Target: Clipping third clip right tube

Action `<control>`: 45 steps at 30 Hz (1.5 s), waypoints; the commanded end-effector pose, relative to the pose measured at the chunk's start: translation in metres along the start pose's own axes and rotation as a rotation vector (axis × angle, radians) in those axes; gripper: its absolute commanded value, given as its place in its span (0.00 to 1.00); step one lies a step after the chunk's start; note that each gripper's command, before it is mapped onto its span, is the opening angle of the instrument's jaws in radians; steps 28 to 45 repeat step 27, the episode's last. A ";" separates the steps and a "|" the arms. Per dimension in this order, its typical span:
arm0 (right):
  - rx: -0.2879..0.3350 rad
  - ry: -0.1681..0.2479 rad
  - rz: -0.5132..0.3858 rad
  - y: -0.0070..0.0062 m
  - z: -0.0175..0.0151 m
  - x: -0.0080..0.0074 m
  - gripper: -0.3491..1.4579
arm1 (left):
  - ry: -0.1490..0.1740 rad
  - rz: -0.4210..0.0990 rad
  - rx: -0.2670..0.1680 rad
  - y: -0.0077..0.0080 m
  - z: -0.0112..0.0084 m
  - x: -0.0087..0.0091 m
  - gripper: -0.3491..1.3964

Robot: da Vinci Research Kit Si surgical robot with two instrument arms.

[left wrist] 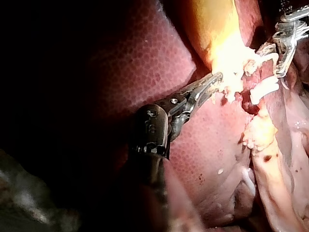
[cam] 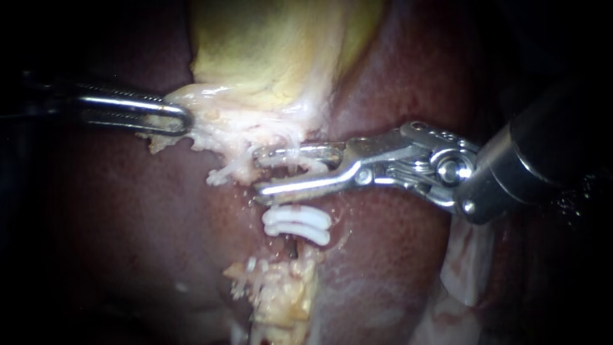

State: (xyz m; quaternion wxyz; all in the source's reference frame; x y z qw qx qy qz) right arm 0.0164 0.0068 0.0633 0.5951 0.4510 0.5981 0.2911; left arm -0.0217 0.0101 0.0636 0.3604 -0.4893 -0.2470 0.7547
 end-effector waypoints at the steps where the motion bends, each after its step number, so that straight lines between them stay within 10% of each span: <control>1: -0.004 0.001 0.001 -0.0001 -0.0001 0.0001 0.36 | 0.000 0.000 0.000 0.0000 0.0000 0.0000 0.00; 9: -0.108 0.068 0.048 -0.0003 -0.0008 0.0000 0.00 | 0.000 0.000 0.000 0.0000 0.0000 0.0000 0.00; 45: -0.137 0.096 0.162 -0.0002 -0.0012 -0.0008 0.00 | 0.000 0.000 0.000 -0.0001 0.0002 0.0000 0.00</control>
